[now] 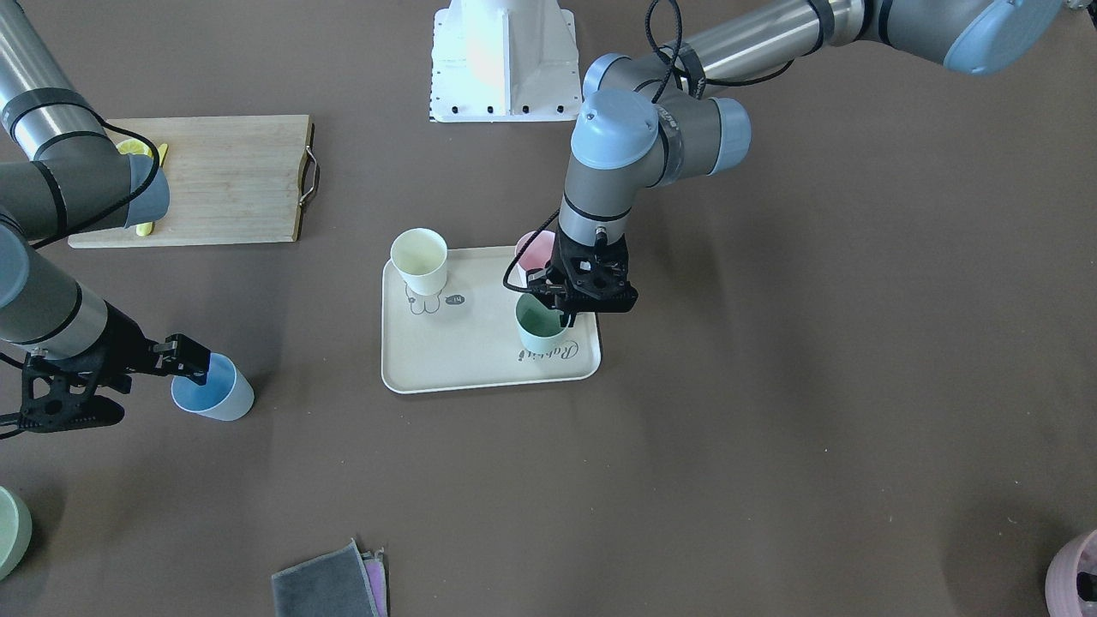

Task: Place all cups on tray

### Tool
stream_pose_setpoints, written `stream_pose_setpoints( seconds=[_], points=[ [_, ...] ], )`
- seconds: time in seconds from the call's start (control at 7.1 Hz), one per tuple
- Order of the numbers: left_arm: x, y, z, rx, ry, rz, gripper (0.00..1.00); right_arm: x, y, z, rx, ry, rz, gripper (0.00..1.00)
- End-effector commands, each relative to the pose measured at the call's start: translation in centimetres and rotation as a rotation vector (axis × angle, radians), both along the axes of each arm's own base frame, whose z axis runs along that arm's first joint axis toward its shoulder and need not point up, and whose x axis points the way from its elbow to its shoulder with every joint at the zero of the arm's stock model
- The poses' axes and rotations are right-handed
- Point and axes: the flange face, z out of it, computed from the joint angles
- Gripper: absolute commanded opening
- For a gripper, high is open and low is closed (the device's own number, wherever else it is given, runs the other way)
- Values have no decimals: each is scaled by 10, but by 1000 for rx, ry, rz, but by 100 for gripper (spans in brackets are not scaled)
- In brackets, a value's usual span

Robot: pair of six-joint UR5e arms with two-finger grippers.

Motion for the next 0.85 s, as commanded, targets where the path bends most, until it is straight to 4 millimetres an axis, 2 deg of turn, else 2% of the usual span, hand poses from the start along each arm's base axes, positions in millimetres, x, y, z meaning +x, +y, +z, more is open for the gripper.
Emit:
stream_pose_setpoints(
  seconds=[0.0,0.14,0.28,0.42,0.56,0.7],
  points=[
    [-5,-10,6,-5,-10,-14,0,-2,1,-1,-1,-3,-2,100],
    [-4,-9,11,-11,-15,-15,45,-7,3,-1,1,0,-10,100],
    [-6,-9,7,1,1,-15,96,-13,6,-1,-1,2,-14,97],
    [-14,-12,-1,10,18,-19,97,-21,11,0,-19,4,-9,81],
    [-25,-17,-7,15,28,-31,97,-31,15,1,-25,14,-5,46],
    [-31,-21,-10,18,32,-41,97,-34,17,0,-16,17,-11,0]
  ],
)
